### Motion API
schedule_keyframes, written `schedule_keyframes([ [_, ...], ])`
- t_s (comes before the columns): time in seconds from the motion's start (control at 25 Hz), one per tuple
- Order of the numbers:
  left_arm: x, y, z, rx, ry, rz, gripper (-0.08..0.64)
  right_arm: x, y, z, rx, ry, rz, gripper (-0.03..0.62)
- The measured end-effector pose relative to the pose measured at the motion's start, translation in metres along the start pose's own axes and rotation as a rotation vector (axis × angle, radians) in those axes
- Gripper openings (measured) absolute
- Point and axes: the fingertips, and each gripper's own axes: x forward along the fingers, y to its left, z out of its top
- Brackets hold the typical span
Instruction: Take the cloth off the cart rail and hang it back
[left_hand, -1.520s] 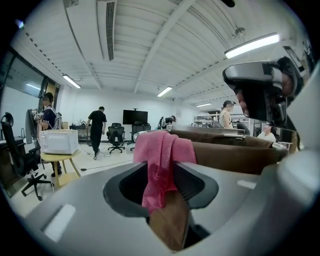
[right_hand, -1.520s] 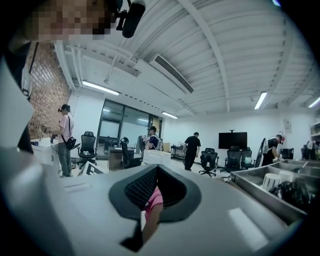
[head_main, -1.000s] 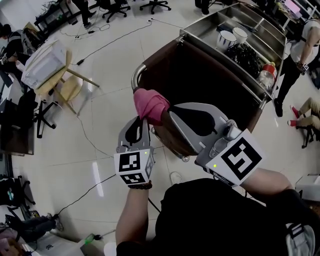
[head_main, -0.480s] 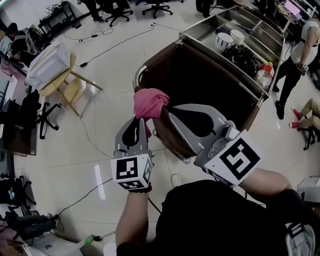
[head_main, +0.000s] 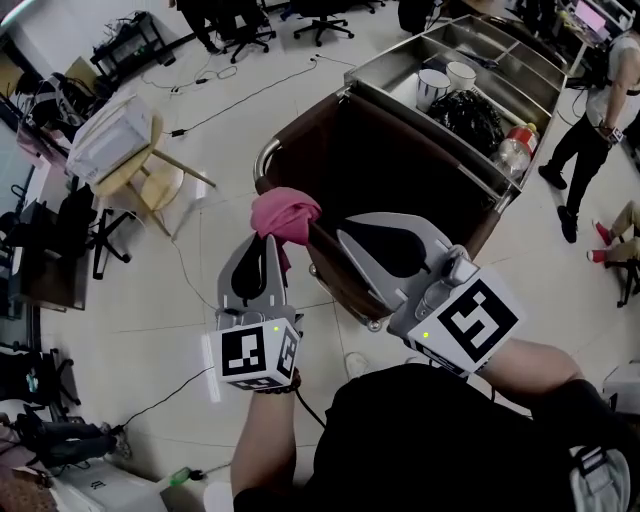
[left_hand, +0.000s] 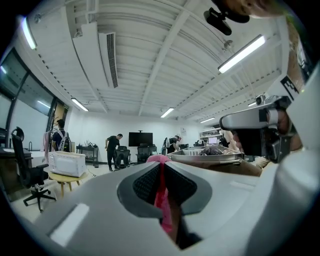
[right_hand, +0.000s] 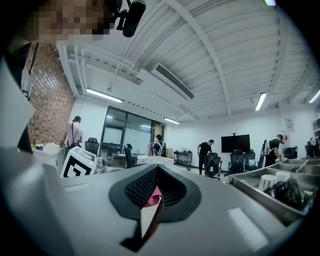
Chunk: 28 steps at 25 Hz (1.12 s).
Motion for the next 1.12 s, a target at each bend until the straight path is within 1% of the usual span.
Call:
schedule_keyframes([
  [0.08, -0.004, -0.012, 0.012, 0.012, -0.015, 0.009, 0.023, -0.015, -0.001, 0.003, 0.019, 0.009, -0.001, 0.000],
  [0.16, -0.008, -0.029, 0.022, 0.023, -0.029, 0.018, 0.024, -0.034, -0.003, 0.001, 0.061, 0.043, -0.004, 0.000],
  [0.28, -0.014, -0.059, 0.038, 0.041, -0.043, 0.036, 0.023, -0.065, -0.009, 0.008, 0.063, 0.018, 0.008, 0.000],
  [0.36, -0.020, -0.080, 0.051, 0.057, -0.053, 0.048, 0.023, -0.087, -0.012, 0.019, 0.047, -0.017, 0.021, 0.000],
  [0.44, -0.027, -0.100, 0.064, 0.074, -0.065, 0.060, 0.024, -0.110, -0.013, 0.020, 0.105, 0.025, 0.021, 0.000],
  [0.48, -0.030, -0.111, 0.070, 0.084, -0.072, 0.066, 0.023, -0.119, -0.015, 0.023, 0.110, 0.016, 0.027, 0.000],
  [0.56, -0.036, -0.132, 0.081, 0.104, -0.090, 0.076, 0.023, -0.136, -0.020, 0.036, 0.050, -0.076, 0.055, 0.000],
  [0.64, -0.043, -0.152, 0.094, 0.120, -0.108, 0.086, 0.023, -0.154, -0.022, 0.042, 0.032, -0.111, 0.073, 0.000],
  [0.72, -0.052, -0.171, 0.108, 0.132, -0.126, 0.096, 0.023, -0.172, -0.021, 0.042, 0.042, -0.109, 0.083, 0.000],
  [0.84, -0.065, -0.205, 0.122, 0.148, -0.148, 0.104, 0.023, -0.203, -0.020, 0.038, 0.097, -0.059, 0.091, 0.000],
  [0.96, -0.077, -0.233, 0.135, 0.166, -0.169, 0.101, 0.023, -0.224, -0.022, 0.045, 0.064, -0.117, 0.103, 0.000],
  [1.12, -0.094, -0.245, 0.153, 0.173, -0.191, 0.090, 0.023, -0.232, -0.013, 0.055, 0.062, -0.116, 0.097, 0.000],
])
